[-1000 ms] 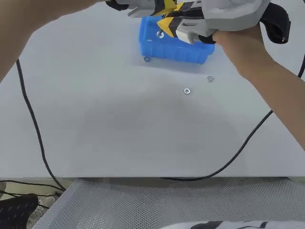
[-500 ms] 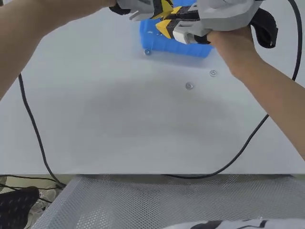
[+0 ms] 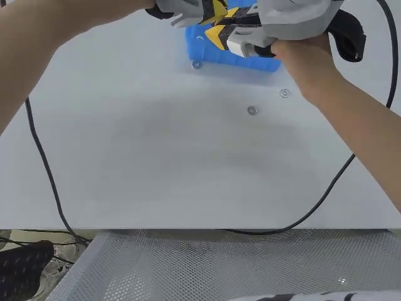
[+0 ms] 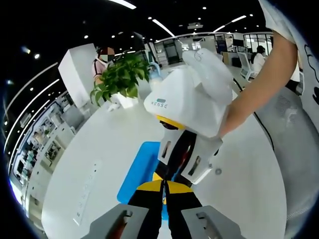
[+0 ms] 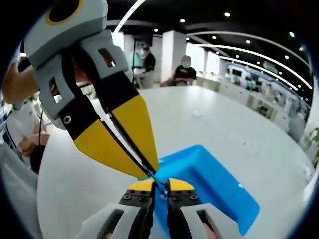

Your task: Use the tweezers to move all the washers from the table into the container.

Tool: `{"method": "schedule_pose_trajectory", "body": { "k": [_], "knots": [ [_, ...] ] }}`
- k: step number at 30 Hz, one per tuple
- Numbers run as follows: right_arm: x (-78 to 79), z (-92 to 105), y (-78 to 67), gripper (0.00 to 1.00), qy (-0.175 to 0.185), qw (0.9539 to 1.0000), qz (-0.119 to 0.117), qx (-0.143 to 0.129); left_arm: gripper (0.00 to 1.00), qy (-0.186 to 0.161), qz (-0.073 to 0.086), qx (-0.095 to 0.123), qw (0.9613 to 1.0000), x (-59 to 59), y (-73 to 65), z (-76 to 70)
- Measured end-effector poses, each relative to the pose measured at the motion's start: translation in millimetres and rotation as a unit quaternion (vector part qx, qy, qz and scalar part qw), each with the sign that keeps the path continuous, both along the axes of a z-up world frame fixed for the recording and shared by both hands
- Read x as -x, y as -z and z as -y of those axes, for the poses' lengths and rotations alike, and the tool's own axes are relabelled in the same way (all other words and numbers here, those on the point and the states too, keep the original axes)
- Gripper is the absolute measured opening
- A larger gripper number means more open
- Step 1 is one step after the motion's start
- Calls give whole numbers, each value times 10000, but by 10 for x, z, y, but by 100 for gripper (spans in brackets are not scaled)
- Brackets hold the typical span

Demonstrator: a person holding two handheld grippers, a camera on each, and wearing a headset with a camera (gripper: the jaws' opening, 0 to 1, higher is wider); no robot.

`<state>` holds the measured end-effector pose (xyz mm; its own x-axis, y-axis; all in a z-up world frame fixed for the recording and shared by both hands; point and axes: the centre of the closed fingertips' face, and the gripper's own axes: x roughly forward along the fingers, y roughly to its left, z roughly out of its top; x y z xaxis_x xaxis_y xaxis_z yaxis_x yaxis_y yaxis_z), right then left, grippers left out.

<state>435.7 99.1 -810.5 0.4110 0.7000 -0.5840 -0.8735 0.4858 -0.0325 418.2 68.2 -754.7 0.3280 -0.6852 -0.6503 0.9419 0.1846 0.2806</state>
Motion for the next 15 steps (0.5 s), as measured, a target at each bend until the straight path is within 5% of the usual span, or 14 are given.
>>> {"method": "schedule_pose_trajectory", "body": {
  "k": [10, 15],
  "knots": [
    [31, -43, -48, 6, 51, 9999, -48, -117, 0, -67, 11, 3, 10000, 39, -64, -46],
    [75, -18, -285, 8, 161, 9993, 133, -312, 0, -203, 212, 127, 9995, 109, -270, -70]
  ]
}}
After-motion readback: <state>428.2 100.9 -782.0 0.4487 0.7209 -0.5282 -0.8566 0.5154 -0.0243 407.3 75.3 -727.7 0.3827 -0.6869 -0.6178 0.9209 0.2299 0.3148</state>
